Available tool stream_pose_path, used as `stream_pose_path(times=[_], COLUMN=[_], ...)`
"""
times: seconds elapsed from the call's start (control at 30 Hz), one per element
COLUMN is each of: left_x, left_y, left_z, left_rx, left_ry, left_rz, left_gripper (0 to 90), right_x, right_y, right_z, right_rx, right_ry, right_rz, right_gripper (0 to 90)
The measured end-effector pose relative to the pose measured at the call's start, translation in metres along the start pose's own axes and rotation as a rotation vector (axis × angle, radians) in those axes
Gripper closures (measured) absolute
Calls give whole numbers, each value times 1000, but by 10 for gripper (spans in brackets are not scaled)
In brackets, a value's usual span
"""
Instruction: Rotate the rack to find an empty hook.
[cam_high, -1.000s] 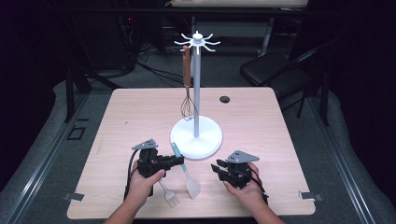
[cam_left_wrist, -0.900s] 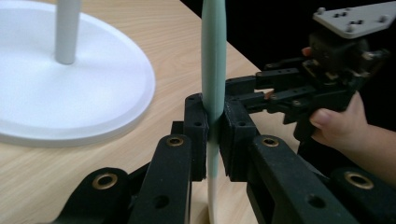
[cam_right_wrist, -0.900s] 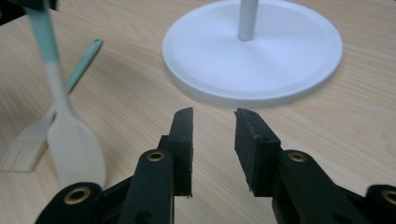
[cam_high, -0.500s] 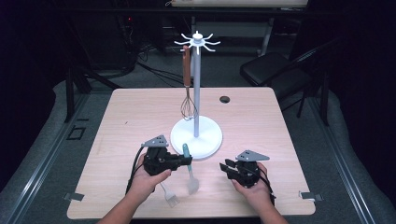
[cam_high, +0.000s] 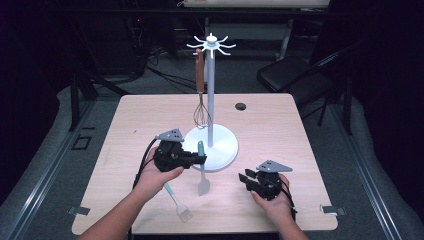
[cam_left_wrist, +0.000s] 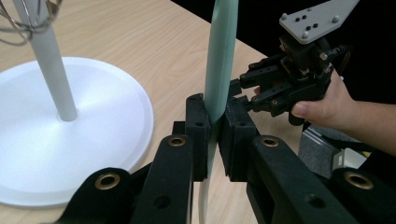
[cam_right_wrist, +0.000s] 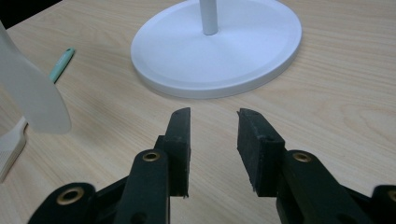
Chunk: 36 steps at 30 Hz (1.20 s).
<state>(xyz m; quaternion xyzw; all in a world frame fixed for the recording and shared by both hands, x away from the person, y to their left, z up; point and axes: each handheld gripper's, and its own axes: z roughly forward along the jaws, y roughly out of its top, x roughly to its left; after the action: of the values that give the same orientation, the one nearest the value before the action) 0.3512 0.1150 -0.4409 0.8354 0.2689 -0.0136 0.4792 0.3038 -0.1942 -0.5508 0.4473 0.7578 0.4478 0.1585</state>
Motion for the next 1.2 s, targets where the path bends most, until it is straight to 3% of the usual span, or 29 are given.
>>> stream_pose_path(times=[0.13, 0.4, 0.53, 0.77, 1.2], left_x=[0, 1, 4, 1, 0], left_y=[13, 44, 59, 91, 133], left_z=[-6, -17, -21, -33, -42], left_rx=[4, -5, -16, -27, -32], left_ry=[21, 21, -2, 9, 11], left_rz=[24, 50, 54, 112, 146], left_gripper=[829, 829, 829, 829, 829], right_x=[-2, -4, -4, -8, -8], right_y=[0, -2, -2, -3, -5], right_z=[-1, 1, 2, 3, 6], right_rx=[0, 7, 6, -5, 3], right_ry=[-10, -19, -19, -25, -10], right_rz=[-3, 1, 1, 29, 39], right_gripper=[628, 598, 592, 592, 593])
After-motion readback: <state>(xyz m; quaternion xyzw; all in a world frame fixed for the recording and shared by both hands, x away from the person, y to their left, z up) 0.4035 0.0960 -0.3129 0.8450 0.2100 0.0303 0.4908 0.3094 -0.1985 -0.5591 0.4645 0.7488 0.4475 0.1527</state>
